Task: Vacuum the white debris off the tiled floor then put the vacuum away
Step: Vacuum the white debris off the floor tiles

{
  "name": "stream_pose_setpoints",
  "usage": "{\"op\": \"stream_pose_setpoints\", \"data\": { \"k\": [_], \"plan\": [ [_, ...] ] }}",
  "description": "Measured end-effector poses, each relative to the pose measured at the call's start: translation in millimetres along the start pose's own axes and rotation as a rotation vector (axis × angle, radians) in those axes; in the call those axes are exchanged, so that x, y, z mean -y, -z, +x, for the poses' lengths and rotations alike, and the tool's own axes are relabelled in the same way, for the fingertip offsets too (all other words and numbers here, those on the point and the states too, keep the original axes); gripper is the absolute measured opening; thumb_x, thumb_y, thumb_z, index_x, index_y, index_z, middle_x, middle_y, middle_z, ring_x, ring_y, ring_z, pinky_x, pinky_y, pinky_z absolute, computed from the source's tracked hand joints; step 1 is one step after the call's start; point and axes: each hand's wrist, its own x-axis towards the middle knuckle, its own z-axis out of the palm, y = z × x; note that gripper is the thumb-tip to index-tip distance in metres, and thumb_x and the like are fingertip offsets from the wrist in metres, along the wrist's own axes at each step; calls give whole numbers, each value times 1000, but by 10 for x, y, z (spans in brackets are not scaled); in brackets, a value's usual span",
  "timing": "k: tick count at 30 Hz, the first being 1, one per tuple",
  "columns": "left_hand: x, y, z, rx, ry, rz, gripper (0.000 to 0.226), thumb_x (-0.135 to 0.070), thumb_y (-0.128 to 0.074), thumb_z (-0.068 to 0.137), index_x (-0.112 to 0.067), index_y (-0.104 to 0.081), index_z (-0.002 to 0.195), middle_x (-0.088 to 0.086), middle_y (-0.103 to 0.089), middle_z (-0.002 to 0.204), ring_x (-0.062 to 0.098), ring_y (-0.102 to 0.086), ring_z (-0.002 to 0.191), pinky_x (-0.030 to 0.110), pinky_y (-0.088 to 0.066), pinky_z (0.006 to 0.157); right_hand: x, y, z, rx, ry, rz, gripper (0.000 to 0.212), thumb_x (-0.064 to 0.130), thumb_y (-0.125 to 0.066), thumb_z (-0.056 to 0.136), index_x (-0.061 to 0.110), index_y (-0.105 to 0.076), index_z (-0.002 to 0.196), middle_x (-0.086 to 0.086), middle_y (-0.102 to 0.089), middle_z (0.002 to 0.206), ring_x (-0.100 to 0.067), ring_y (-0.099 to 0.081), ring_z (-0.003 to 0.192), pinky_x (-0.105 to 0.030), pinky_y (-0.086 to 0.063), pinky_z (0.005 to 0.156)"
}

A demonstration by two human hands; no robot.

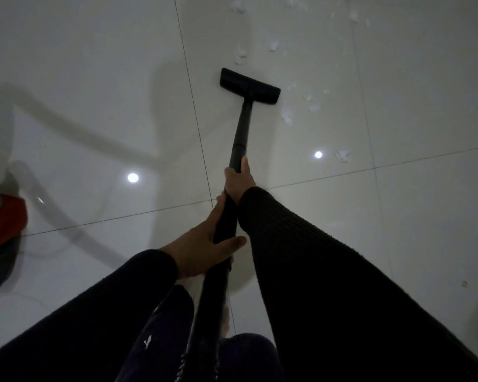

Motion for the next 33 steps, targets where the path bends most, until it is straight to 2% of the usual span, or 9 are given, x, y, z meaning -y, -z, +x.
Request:
{"op": "stream_pose_setpoints", "data": {
  "k": [3,6,11,17,21,23,27,30,33],
  "plan": [
    [-26,124,74,-15,-7,-25,88,-33,-52,92,-43,20,143,-2,-28,153,0,-61,80,12,-54,65,143,-56,88,-2,1,-15,68,30,-38,97,45,2,150,-14,-49,135,-33,-62,101,-50,-51,93],
    [-37,201,158,-31,-13,-46,88,-34,-52,92,-44,21,142,2,-28,154,1,-57,80,12,-53,66,257,-72,192,1,18,-53,67,30,-37,98,43,2,151,-13,-50,133,-30,-61,98,-48,-51,93],
    [-165,292,330,-55,-28,-91,89,-41,-51,90,-47,22,141,8,-27,153,11,-58,94,23,-52,81,455,9,378,-7,53,-119,66,31,-37,99,41,2,151,-15,-54,125,-23,-57,80,-43,-53,86],
    [-502,391,639,-91,-24,-84,87,-41,-51,91,-48,20,141,3,-31,153,18,-58,106,24,-52,84,782,211,626,-6,40,-106,67,36,-39,97,48,3,148,-15,-56,122,-31,-62,93,-52,-52,91],
    [-800,447,845,-115,-16,-117,86,-37,-53,91,-50,16,142,10,-52,134,18,-67,88,34,-58,82,1022,405,796,18,17,-92,68,38,-40,94,54,1,145,-15,-56,119,-36,-63,99,-53,-52,90],
    [-956,454,926,-119,-24,-133,85,-37,-53,91,-50,14,142,10,-55,128,18,-68,83,33,-59,78,1146,534,850,24,14,-95,67,38,-40,95,54,1,145,-14,-57,119,-35,-64,98,-52,-53,90],
    [-1266,495,1089,-138,-41,-151,82,-38,-52,91,-52,11,142,-5,-52,131,19,-70,87,34,-59,80,1382,776,989,33,35,-117,66,34,-38,97,48,1,149,-14,-56,123,-32,-62,99,-49,-52,91],
    [-1475,553,1217,-164,-34,-179,80,-37,-52,92,-53,8,141,-9,-63,105,16,-70,76,33,-60,75,1590,909,1100,41,51,-116,66,32,-38,97,46,1,149,-15,-56,122,-31,-63,94,-45,-54,87],
    [-1616,604,1315,-191,-45,-200,80,-33,-52,93,-52,8,142,-12,-60,88,7,-66,63,25,-57,65,1761,989,1179,39,72,-124,65,32,-38,98,45,-1,150,-15,-56,124,-27,-59,90,-43,-53,85]
  ]
}}
